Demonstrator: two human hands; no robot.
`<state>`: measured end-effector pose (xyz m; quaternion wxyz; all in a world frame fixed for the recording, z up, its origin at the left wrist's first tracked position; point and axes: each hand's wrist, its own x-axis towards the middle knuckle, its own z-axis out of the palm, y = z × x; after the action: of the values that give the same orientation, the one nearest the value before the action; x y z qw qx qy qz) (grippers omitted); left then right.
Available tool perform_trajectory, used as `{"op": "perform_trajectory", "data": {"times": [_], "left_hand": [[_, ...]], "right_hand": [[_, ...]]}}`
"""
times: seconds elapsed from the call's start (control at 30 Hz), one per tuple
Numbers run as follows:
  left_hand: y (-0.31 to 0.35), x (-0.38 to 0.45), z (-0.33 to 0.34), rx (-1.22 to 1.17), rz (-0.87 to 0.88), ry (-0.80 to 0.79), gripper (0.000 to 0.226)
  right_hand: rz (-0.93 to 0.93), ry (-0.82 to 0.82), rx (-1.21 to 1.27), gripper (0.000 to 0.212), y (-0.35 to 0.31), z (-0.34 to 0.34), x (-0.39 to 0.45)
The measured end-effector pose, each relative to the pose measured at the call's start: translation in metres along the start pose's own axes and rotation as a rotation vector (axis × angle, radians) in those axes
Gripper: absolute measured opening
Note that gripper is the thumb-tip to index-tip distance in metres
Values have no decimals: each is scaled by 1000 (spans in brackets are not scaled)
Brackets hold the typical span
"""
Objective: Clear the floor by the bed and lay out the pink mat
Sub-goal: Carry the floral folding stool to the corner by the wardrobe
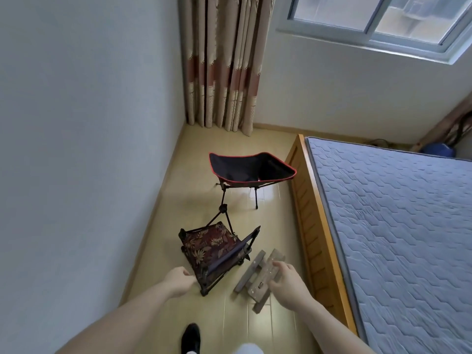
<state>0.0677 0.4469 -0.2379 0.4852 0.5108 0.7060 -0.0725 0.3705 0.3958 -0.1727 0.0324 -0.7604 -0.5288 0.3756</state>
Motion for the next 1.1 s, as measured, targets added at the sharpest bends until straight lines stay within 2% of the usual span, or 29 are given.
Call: {"op": "perform_trajectory", "data": {"times": [0.17,0.27,0.3,0.43,0.77,0.87,0.9,0.97,1.0,1.1], "left_hand": [[12,51,-15,-27,-104,6,47],[23,71,-25,-60,-153,25,22],[25,79,-25,-78,-171,39,20],[38,116,-20,-159,-274,50,45],[53,225,34,-351,-466,-21,41],[41,262,55,-402,-553,-50,22],[37,276,64,-427,-590,-59,21],[31,284,72,-502,-674,-104,34],[26,293,81,-542,-712,-131,40],[18,313,101,-688,-760,-205,31]], "right_hand": [[16,-55,-40,58,-13,-11,71],[18,-81,-73,50,-17,-19,119],[24,-84,-86,50,-18,-21,137],[61,-146,-117,56,-21,-27,225],[130,-252,-316,67,-1,17,396],[147,-295,-427,60,3,39,435],[156,-324,-445,51,7,48,450],[190,-381,-483,25,7,55,463],[193,-411,-514,18,11,63,472],[193,-499,-606,22,24,87,495]]}}
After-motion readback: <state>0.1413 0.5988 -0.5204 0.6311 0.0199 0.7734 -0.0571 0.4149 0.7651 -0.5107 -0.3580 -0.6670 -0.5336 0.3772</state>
